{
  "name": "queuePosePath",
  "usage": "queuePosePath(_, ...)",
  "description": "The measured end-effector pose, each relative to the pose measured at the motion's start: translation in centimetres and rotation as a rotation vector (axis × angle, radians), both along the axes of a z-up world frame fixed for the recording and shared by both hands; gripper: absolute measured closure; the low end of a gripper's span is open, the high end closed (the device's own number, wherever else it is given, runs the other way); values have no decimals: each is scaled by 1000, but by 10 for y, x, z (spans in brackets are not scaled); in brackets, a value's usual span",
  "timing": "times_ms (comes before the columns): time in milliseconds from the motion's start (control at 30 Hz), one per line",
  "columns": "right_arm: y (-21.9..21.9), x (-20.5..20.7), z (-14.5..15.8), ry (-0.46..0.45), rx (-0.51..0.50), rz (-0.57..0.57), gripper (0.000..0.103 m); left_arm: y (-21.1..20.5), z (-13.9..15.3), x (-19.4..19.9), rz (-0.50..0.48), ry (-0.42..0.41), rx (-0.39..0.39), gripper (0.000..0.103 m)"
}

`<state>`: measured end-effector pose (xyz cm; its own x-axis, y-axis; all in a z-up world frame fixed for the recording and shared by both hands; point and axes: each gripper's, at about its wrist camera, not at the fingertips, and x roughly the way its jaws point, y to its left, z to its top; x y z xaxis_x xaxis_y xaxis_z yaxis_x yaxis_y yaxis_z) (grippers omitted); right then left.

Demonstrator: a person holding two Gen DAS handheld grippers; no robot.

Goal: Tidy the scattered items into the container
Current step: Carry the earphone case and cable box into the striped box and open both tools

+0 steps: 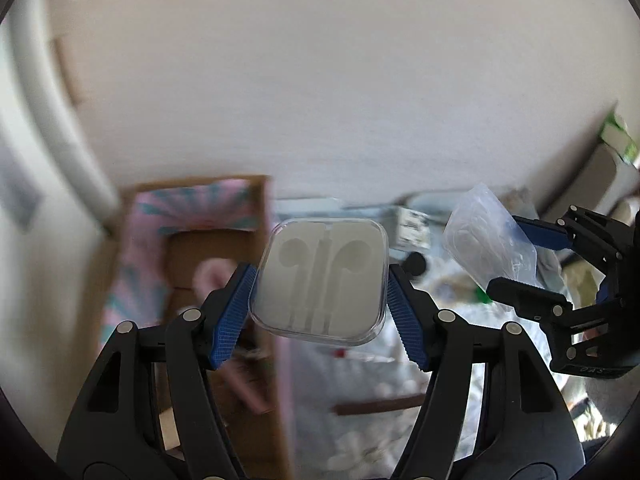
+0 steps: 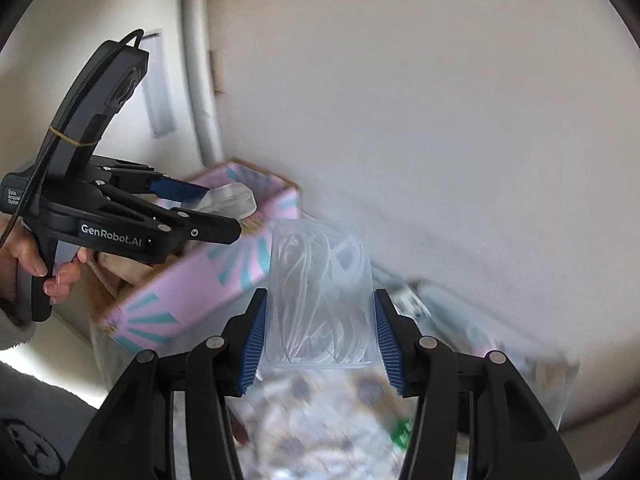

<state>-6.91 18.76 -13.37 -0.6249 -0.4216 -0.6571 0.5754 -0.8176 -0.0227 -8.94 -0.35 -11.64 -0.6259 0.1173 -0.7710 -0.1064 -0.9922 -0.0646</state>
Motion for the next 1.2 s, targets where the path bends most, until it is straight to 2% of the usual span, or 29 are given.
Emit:
queuePosePath(100,-31,-3,7,17,-7,75,56,-29,7,16,68,11,-11,39)
queuePosePath(233,-74,-11,10,7,-32,155,56,-61,1,38,150,-2,-16,40)
queuePosePath(433,-132,-35,5,-85,-84,223,56,-82,-20,60,211,-40,7,40)
queuePosePath(467,-141,-39,2,-103,-76,231,56,-84,-25,61,215,-47,11,45)
queuePosePath(500,-149,-43,-1,-116,-65,234,56,-85,-29,62,216,-55,17,55)
queuePosePath(533,-157,-46,-4,-129,-53,236,56,-86,-35,62,213,-71,28,72)
queuePosePath(733,-188,-54,-29,-184,32,255,56,-86,-57,60,210,-109,54,73)
queuePosePath(900,-194,-61,-45,-232,76,240,56,-85,-60,62,206,-121,66,73)
queuePosePath(933,-197,-64,-48,-255,91,235,56,-85,-61,61,206,-129,64,66)
queuePosePath(967,-199,-65,-51,-269,101,230,56,-84,-62,62,212,-134,60,40)
queuePosePath(1000,-200,-67,-54,-273,109,219,55,-83,-61,61,223,-136,53,23)
queuePosePath(1033,-200,-67,-56,-277,117,214,55,-84,-61,62,240,-128,50,0)
queuePosePath(1133,-201,-65,-62,-292,121,214,54,-90,-59,64,251,-122,85,1)
queuePosePath(1200,-199,-64,-62,-297,108,203,53,-91,-62,62,255,-136,81,1)
